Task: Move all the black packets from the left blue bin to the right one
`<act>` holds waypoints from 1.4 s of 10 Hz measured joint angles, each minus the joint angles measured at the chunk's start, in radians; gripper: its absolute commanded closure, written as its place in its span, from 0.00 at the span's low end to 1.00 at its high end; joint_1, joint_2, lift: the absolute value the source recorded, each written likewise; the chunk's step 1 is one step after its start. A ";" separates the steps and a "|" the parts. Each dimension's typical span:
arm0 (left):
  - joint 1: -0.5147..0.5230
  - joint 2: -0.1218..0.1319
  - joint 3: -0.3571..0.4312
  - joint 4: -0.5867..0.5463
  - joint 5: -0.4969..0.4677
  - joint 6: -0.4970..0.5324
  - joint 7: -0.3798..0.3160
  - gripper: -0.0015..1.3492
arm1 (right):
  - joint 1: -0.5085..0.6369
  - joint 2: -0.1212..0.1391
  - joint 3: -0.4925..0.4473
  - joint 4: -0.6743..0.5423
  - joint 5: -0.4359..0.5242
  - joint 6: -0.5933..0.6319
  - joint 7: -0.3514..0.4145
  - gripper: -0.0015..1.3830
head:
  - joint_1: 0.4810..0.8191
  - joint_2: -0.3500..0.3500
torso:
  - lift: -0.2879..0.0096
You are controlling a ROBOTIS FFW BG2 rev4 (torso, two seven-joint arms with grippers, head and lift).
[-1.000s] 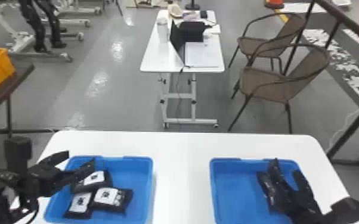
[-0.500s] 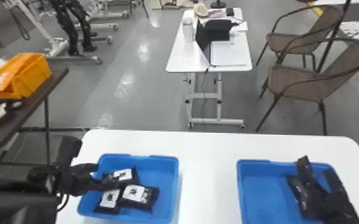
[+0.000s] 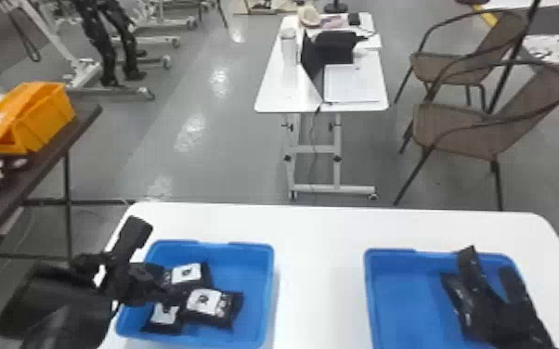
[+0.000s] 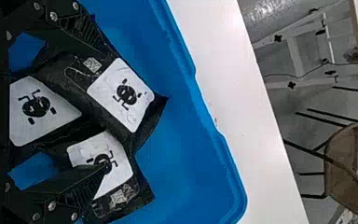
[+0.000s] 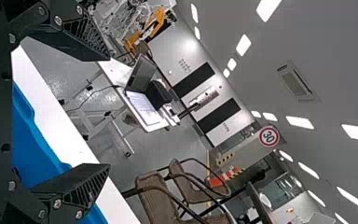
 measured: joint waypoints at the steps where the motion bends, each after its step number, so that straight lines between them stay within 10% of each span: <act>1: -0.015 0.002 -0.002 0.030 -0.022 -0.007 0.000 0.14 | 0.001 0.000 0.000 0.002 -0.006 0.000 0.004 0.16 | 0.63 0.70 | 0.97; 4: -0.057 0.010 -0.007 0.119 -0.075 -0.052 0.000 0.16 | 0.007 0.000 0.002 0.008 -0.033 0.000 0.012 0.16 | 0.63 0.72 | 0.97; 10: -0.119 0.015 -0.053 0.204 -0.170 -0.099 0.055 0.87 | 0.011 0.000 0.002 0.016 -0.067 0.001 0.028 0.16 | 0.63 0.73 | 0.97; 14: -0.102 0.023 -0.058 0.166 -0.164 -0.145 -0.032 0.89 | 0.011 0.000 0.004 0.019 -0.075 0.007 0.039 0.16 | 0.63 0.71 | 0.97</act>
